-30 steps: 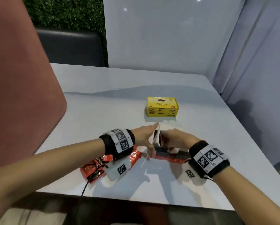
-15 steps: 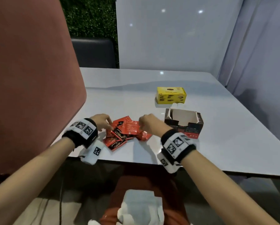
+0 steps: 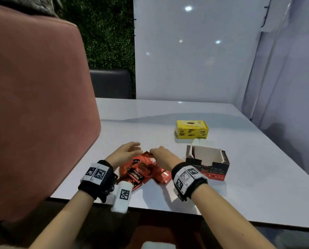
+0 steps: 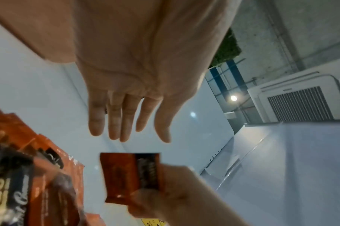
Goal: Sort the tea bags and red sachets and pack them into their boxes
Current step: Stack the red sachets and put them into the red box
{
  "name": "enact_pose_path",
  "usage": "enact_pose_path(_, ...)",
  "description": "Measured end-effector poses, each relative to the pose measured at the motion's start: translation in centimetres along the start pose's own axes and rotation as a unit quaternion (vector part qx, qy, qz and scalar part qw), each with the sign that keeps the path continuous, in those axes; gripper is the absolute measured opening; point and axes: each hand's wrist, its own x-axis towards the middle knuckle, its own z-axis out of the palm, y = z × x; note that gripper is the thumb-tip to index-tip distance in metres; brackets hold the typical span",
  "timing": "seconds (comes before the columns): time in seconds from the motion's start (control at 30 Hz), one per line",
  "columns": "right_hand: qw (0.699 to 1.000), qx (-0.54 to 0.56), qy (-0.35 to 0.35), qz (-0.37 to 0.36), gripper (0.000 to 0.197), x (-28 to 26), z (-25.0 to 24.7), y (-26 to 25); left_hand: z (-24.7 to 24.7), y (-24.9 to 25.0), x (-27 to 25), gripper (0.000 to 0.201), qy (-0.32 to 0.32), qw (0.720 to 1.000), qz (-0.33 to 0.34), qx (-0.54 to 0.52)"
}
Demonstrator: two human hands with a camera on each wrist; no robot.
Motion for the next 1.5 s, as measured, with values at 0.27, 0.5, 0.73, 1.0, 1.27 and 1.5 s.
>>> enact_pose_path(0.27,0.947,0.292,0.108,-0.076,0.022,-1.6,-3.4,-1.8,1.3,1.0,-1.8,0.023,-0.004,0.993,0.047,-0.111)
enact_pose_path(0.5,0.998,0.031,-0.049,-0.039,0.056,2.0,2.7,-2.3,-0.5,-3.2,-4.0,0.039,0.081,0.964,-0.015,-0.253)
enact_pose_path(0.73,0.994,-0.069,0.069,-0.050,0.032,1.9,2.3,-3.0,0.0,-3.1,-3.8,0.067,0.074,0.944,-0.071,-0.315)
enact_pose_path(1.0,0.986,0.003,0.153,0.067,0.019,0.6,-0.7,0.1,1.0,-1.3,-2.8,0.055,0.075,0.959,-0.051,-0.270)
enact_pose_path(1.27,0.784,0.557,0.254,0.101,0.012,-5.7,-1.3,-0.9,3.3,0.0,-2.9,0.086,0.076,0.938,-0.002,-0.339)
enact_pose_path(1.5,0.859,0.455,0.215,0.095,0.011,-5.5,0.9,-2.3,4.9,0.4,-2.4,0.031,0.042,0.901,-0.017,-0.432)
